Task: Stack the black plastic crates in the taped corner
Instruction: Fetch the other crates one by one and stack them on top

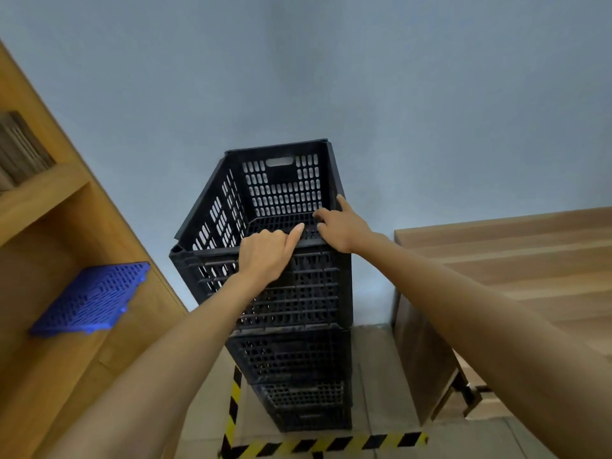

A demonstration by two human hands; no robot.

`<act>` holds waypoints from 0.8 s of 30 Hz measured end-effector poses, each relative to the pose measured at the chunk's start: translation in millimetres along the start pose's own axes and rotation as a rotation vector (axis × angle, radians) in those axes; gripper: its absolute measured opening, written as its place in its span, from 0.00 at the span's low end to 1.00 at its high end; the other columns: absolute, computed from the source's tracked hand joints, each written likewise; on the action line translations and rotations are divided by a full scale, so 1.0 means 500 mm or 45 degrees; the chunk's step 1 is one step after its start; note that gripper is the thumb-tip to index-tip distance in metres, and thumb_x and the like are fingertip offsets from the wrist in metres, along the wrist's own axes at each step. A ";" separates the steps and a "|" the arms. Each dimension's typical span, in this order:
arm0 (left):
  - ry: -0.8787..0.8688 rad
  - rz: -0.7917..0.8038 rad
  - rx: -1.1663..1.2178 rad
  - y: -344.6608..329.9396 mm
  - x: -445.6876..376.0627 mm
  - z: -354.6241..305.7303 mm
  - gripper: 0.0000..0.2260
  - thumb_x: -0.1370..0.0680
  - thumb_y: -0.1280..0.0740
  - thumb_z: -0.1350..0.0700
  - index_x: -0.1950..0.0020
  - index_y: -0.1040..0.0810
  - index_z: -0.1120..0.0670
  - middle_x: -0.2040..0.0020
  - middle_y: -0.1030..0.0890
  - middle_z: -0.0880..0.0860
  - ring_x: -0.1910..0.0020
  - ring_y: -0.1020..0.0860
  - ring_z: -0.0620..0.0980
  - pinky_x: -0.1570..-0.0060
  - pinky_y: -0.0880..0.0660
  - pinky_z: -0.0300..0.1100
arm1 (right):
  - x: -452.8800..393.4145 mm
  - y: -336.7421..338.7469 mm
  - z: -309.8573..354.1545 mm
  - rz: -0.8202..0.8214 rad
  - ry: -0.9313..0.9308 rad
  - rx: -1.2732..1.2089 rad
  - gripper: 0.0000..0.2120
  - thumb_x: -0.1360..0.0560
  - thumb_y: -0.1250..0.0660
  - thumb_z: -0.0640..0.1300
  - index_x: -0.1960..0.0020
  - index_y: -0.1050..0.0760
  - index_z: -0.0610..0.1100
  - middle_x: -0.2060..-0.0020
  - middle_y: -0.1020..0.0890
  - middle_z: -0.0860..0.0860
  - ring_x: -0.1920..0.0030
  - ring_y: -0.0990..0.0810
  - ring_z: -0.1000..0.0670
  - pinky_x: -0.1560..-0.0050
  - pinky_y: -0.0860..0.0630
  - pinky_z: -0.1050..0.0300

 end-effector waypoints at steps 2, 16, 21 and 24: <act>0.019 0.015 0.010 0.001 0.001 -0.003 0.35 0.19 0.56 0.36 0.76 0.29 0.54 0.75 0.24 0.52 0.71 0.21 0.54 0.64 0.22 0.49 | -0.002 0.001 0.000 -0.045 0.019 -0.004 0.24 0.19 0.50 0.49 0.25 0.38 0.46 0.33 0.25 0.43 0.22 0.51 0.43 0.23 0.48 0.41; 0.113 0.537 0.185 0.005 -0.055 0.005 0.26 0.17 0.59 0.41 0.32 0.31 0.54 0.52 0.24 0.53 0.47 0.23 0.58 0.48 0.28 0.53 | -0.075 0.036 -0.022 -0.037 0.124 0.343 0.28 0.20 0.43 0.56 0.23 0.41 0.48 0.22 0.44 0.45 0.22 0.50 0.44 0.25 0.48 0.43; 0.152 0.800 0.468 -0.002 -0.109 -0.009 0.45 0.26 0.67 0.28 0.39 0.22 0.57 0.38 0.23 0.57 0.39 0.26 0.58 0.33 0.34 0.56 | -0.111 0.025 -0.027 -0.053 0.127 0.348 0.27 0.19 0.44 0.57 0.23 0.40 0.47 0.23 0.39 0.46 0.21 0.52 0.45 0.24 0.47 0.43; 0.120 0.906 0.640 0.002 -0.118 -0.018 0.42 0.23 0.64 0.31 0.42 0.21 0.58 0.41 0.22 0.56 0.42 0.25 0.55 0.37 0.33 0.48 | -0.120 0.024 -0.034 -0.058 0.132 0.267 0.25 0.19 0.43 0.54 0.25 0.38 0.47 0.25 0.34 0.46 0.22 0.50 0.45 0.24 0.45 0.43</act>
Point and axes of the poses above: each hand's wrist, its own x-axis away from the middle knuckle, its own y-axis out of the back of the hand, z = x × y, the point moved 1 cm from there along -x, towards the middle knuckle
